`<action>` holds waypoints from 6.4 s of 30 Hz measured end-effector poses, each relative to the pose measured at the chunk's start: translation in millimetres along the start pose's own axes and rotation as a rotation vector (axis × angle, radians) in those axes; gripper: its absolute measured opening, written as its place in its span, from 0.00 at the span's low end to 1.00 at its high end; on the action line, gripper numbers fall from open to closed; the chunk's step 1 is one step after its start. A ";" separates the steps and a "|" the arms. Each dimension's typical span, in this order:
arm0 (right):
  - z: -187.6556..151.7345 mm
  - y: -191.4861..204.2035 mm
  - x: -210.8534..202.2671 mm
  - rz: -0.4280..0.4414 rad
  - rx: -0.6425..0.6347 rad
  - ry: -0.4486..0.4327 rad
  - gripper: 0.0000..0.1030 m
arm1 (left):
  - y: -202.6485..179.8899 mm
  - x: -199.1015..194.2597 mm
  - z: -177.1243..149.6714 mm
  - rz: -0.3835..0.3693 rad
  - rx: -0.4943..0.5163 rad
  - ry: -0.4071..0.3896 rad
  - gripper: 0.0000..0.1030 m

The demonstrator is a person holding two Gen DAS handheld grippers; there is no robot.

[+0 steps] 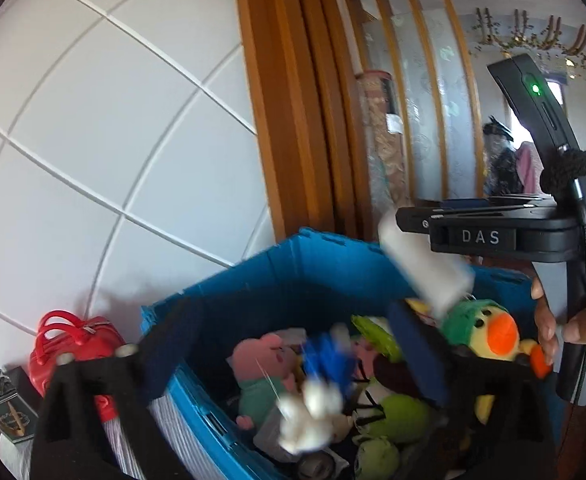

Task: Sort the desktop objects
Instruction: 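Carry the lint roller and plush toy into the blue crate with both tools, then open both tools to drop the items into the crate and withdraw, then grasp the white pill bottle with the right tool while the left tool grasps the ointment tube, then carry the pill bottle and ointment tube over the blue crate with both tools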

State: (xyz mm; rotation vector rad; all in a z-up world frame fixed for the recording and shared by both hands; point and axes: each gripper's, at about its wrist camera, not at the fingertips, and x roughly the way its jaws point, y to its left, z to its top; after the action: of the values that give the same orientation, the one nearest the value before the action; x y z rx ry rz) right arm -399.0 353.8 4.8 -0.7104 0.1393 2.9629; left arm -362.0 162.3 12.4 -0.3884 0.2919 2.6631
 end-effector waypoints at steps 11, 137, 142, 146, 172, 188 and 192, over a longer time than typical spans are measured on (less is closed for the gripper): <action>5.5 0.1 -34.7 0.059 0.004 -0.085 0.65 | 4.1 -4.7 3.5 0.101 0.012 -0.001 1.00; -292.5 294.5 28.6 0.300 -0.254 0.346 0.26 | 192.2 -129.7 -312.3 0.178 -0.133 0.354 0.17; -249.2 279.3 -33.4 0.256 -0.208 0.230 0.26 | 183.8 -150.6 -259.1 0.138 -0.075 0.235 0.17; -218.7 266.0 -81.0 0.199 -0.192 0.129 0.26 | 168.2 -163.9 -215.6 0.093 -0.020 0.135 0.17; -142.6 63.8 -144.9 0.056 -0.110 -0.056 0.26 | -14.7 -105.5 -66.0 -0.039 0.069 -0.068 0.17; -102.5 6.0 -90.3 0.032 -0.074 -0.050 0.26 | -57.5 -39.2 -33.4 0.005 0.088 -0.024 0.17; -87.7 0.8 -67.9 0.030 -0.062 -0.040 0.26 | -58.2 -23.2 -26.0 0.021 0.088 -0.016 0.17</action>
State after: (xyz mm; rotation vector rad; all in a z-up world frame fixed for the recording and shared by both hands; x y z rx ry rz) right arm -299.6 338.8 -42.1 -0.6610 0.0557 3.0201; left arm -310.2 198.1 -12.9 -0.3380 0.4084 2.6619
